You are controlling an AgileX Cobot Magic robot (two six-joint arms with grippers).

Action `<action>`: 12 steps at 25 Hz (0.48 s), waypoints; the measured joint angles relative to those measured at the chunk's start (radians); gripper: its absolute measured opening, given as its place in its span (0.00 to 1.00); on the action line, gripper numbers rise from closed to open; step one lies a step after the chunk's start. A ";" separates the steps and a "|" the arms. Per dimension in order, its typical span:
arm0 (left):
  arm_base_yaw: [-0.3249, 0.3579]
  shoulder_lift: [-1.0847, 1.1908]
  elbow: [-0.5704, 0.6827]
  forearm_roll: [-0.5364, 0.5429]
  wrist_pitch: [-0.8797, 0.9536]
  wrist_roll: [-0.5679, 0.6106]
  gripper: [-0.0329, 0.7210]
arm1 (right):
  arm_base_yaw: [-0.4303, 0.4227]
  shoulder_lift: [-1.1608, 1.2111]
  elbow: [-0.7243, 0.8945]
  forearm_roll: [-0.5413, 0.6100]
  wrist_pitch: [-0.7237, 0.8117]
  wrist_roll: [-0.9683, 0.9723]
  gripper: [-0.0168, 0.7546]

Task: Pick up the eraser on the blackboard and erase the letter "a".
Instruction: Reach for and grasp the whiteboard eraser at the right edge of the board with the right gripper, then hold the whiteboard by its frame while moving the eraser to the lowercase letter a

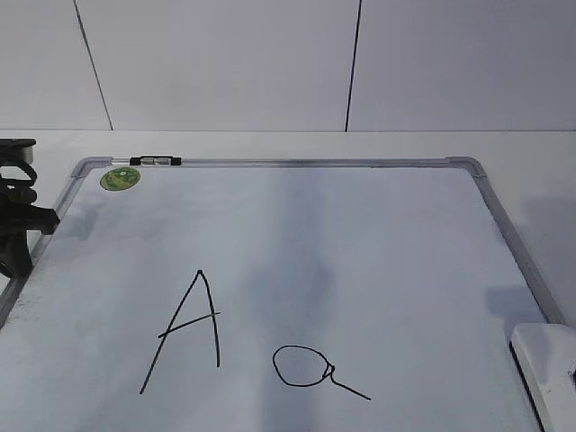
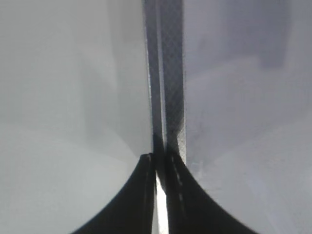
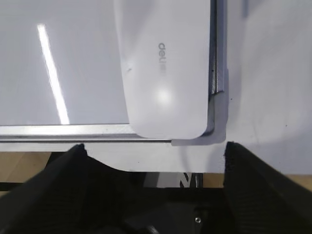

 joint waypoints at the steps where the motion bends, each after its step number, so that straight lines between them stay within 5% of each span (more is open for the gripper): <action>1: 0.000 0.000 0.000 0.000 0.000 0.000 0.07 | 0.000 0.018 0.001 0.000 -0.017 0.000 0.89; 12: 0.000 0.000 0.000 0.000 0.000 0.000 0.07 | 0.001 0.182 0.001 -0.018 -0.164 0.000 0.89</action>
